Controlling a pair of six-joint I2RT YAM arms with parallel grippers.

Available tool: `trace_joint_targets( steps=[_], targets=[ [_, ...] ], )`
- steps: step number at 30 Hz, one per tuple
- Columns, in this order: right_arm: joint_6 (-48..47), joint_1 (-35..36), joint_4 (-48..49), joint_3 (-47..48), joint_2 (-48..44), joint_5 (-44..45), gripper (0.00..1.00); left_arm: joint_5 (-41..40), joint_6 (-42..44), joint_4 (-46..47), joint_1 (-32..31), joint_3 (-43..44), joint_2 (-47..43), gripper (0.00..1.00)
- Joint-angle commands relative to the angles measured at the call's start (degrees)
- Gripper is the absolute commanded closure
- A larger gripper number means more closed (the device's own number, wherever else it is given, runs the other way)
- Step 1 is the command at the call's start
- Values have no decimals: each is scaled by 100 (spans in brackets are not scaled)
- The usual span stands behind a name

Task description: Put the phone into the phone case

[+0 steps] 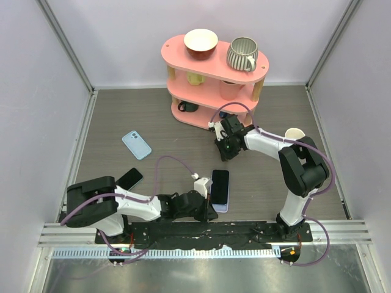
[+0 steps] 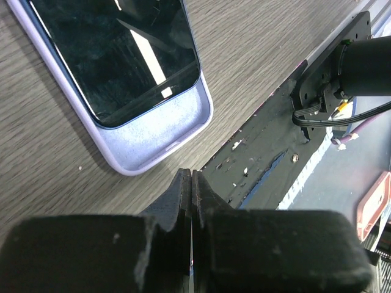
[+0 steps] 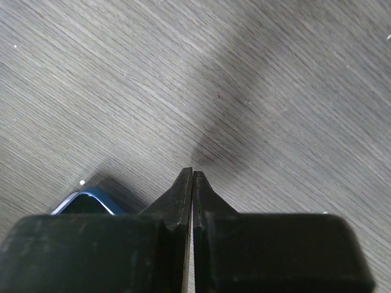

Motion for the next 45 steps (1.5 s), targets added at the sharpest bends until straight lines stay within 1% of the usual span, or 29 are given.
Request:
trace_joint_targets(
  steps=[1, 6, 14, 24, 27, 31, 36, 45],
  targets=[
    [351, -23, 305, -149, -236, 103, 96, -251, 115, 1, -53, 283, 132, 100],
    [596, -23, 323, -246, -263, 209, 96, -524, 19, -306, -53, 336, 254, 100],
    [1141, -23, 341, -544, -483, -37, 97, -1008, -113, -887, -53, 529, 448, 100],
    [1476, 47, 736, -1441, -1107, -406, 98, -1385, -201, -1089, -53, 485, 308, 100],
    [1564, 170, 789, -1634, -1256, -503, 98, -1438, -228, -1107, -53, 468, 307, 100],
    [1687, 320, 640, -1775, -1388, -301, 98, -1465, -201, -1151, -53, 485, 264, 100],
    [1669, 399, 719, -1819, -1467, -266, 95, -1526, -166, -1177, -53, 459, 228, 100],
    [1669, 671, 745, -1687, -1239, -406, 89, -1588, -114, -1160, -53, 397, 97, 100]
  ],
)
